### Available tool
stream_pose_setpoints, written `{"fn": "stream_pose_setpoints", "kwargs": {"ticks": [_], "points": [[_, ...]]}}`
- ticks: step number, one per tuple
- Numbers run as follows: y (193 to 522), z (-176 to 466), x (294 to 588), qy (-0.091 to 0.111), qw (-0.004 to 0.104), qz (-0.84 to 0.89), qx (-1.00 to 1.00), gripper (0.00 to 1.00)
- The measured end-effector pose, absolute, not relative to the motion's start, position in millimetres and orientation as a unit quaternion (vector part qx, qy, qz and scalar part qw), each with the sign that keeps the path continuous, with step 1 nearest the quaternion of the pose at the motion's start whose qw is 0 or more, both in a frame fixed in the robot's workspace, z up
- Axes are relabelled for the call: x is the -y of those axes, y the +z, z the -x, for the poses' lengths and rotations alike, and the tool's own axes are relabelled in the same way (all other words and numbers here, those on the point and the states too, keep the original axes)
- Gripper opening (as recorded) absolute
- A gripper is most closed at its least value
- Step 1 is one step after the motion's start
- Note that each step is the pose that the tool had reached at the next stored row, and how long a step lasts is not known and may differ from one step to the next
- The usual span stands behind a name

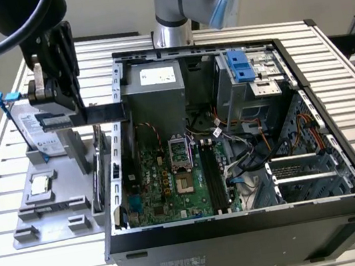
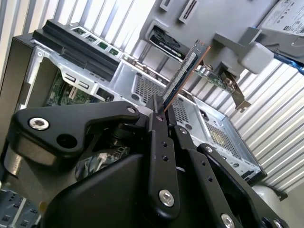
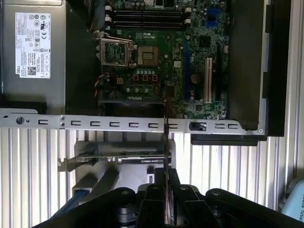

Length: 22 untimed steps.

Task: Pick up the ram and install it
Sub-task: 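Pick up the ram and move it above insertion slot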

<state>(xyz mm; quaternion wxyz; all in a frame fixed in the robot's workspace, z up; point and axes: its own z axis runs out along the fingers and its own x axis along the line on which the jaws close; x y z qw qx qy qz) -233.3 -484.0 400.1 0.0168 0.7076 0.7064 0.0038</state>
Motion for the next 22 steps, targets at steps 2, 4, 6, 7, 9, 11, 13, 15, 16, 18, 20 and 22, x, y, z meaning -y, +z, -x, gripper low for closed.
{"fn": "stream_pose_setpoints", "kwargs": {"ticks": [2, 4, 6, 7, 9, 11, 13, 15, 16, 18, 20, 22], "points": [[400.1, 230.3, 483.5, 0.004, 0.017, -0.708, -0.706, 0.00], [400.0, 227.4, 483.1, 0.004, 0.017, -0.708, -0.706, 0.00], [400.0, 224.5, 482.6, 0.004, 0.017, -0.708, -0.706, 0.00], [400.0, 222.9, 482.3, 0.004, 0.017, -0.708, -0.706, 0.00], [399.9, 219.9, 481.8, 0.004, 0.017, -0.708, -0.706, 0.00], [399.9, 216.9, 481.3, 0.004, 0.017, -0.708, -0.706, 0.00], [399.8, 213.8, 480.9, 0.004, 0.017, -0.708, -0.706, 0.00], [399.7, 210.8, 480.4, 0.004, 0.017, -0.708, -0.706, 0.00], [399.7, 209.3, 480.2, 0.004, 0.017, -0.708, -0.706, 0.00], [399.7, 206.2, 479.7, 0.004, 0.017, -0.708, -0.706, 0.00], [399.6, 203.3, 479.3, 0.004, 0.017, -0.708, -0.706, 0.00], [399.5, 200.2, 478.9, 0.004, 0.017, -0.708, -0.706, 0.00]]}}
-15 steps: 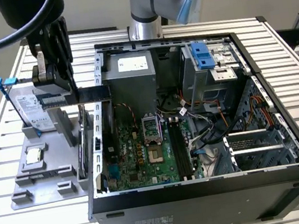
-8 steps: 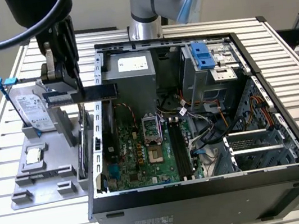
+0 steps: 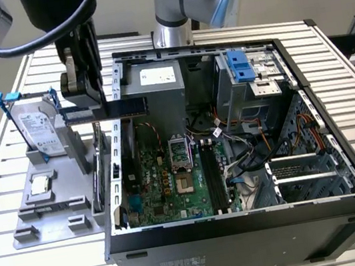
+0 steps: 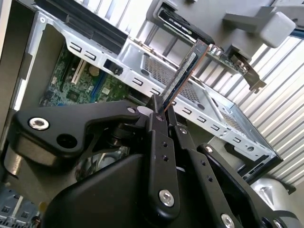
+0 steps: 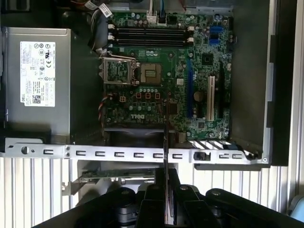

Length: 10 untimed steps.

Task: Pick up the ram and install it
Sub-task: 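Pick up the ram and move it above insertion slot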

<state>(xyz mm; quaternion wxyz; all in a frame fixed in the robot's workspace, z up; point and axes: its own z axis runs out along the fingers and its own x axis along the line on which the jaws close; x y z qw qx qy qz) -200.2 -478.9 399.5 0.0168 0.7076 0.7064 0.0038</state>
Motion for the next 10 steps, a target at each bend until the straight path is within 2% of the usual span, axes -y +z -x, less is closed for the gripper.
{"fn": "stream_pose_setpoints", "kwargs": {"ticks": [10], "points": [[399.3, 185.8, 477.2, 0.004, 0.017, -0.708, -0.706, 0.00]]}}
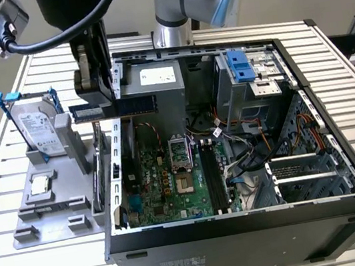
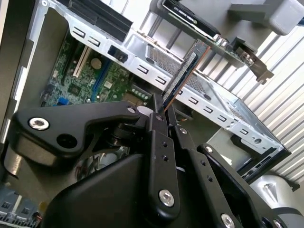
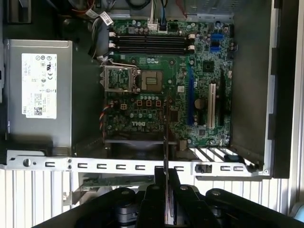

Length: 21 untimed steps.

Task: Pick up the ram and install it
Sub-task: 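Pick up the ram and move it above insertion slot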

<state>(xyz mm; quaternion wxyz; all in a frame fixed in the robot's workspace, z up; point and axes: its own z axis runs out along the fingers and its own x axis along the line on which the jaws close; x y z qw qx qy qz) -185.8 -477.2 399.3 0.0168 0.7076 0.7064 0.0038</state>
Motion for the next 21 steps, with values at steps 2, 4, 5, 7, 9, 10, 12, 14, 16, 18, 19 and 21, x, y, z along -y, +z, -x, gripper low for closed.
{"fn": "stream_pose_setpoints", "kwargs": {"ticks": [2, 4, 5, 7, 9, 10, 12, 14, 16, 18, 19, 21], "points": [[399.3, 182.8, 477.0, 0.004, 0.017, -0.708, -0.706, 0.00], [399.2, 179.9, 476.8, 0.004, 0.017, -0.708, -0.706, 0.00], [399.2, 178.5, 476.7, 0.004, 0.017, -0.708, -0.706, 0.00], [399.1, 175.9, 476.6, 0.004, 0.017, -0.708, -0.706, 0.00], [399.1, 173.4, 476.4, 0.004, 0.017, -0.708, -0.706, 0.00], [399.1, 172.5, 476.2, 0.004, 0.017, -0.708, -0.706, 0.00], [399.0, 170.0, 476.1, 0.004, 0.017, -0.708, -0.706, 0.00], [399.1, 167.4, 476.0, 0.004, 0.017, -0.708, -0.706, 0.00], [399.0, 163.9, 475.9, 0.004, 0.017, -0.708, -0.706, 0.00], [399.1, 160.1, 475.9, 0.004, 0.017, -0.708, -0.706, 0.00], [399.0, 158.6, 475.8, 0.004, 0.017, -0.708, -0.706, 0.00], [399.0, 155.1, 475.7, 0.004, 0.017, -0.708, -0.706, 0.00]]}}
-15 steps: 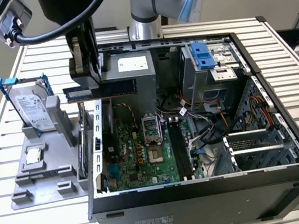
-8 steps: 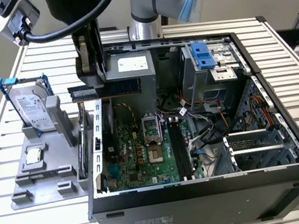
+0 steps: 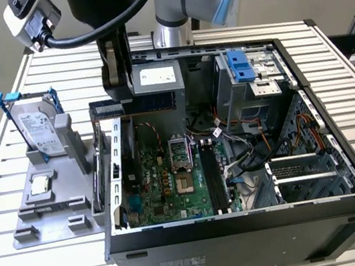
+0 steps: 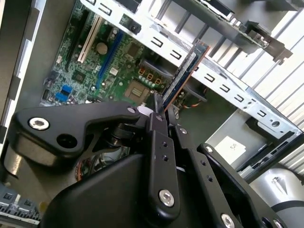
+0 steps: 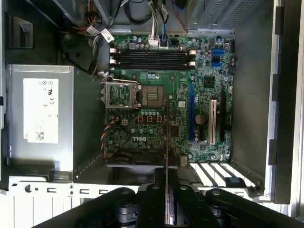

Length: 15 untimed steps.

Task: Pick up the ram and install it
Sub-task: 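Pick up the ram and move it above insertion slot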

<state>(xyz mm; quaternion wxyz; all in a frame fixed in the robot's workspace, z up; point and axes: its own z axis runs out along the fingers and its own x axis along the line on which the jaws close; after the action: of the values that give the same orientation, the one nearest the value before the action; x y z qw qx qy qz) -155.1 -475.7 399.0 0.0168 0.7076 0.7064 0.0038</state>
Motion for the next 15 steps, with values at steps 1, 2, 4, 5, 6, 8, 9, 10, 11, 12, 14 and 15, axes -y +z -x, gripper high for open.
{"fn": "stream_pose_setpoints", "kwargs": {"ticks": [1, 2, 4, 5, 6, 8, 9, 10, 11, 12, 14, 15], "points": [[399.0, 153.5, 475.6, 0.004, 0.017, -0.708, -0.706, 0.00], [399.0, 151.7, 475.6, 0.004, 0.017, -0.708, -0.706, 0.00], [399.0, 148.4, 475.5, 0.004, 0.017, -0.708, -0.706, 0.00], [399.0, 146.8, 475.5, 0.004, 0.017, -0.708, -0.706, 0.00], [399.0, 145.1, 475.4, 0.004, 0.017, -0.708, -0.706, 0.00], [399.0, 141.7, 475.4, 0.004, 0.017, -0.708, -0.706, 0.00], [399.0, 140.0, 475.3, 0.004, 0.017, -0.708, -0.706, 0.00], [399.0, 138.4, 475.3, 0.004, 0.017, -0.708, -0.706, 0.00], [399.0, 136.8, 475.2, 0.004, 0.017, -0.708, -0.706, 0.00], [399.0, 135.1, 475.2, 0.004, 0.017, -0.708, -0.706, 0.00], [399.0, 132.0, 475.1, 0.004, 0.017, -0.708, -0.706, 0.00], [399.0, 130.4, 475.0, 0.004, 0.017, -0.708, -0.706, 0.00]]}}
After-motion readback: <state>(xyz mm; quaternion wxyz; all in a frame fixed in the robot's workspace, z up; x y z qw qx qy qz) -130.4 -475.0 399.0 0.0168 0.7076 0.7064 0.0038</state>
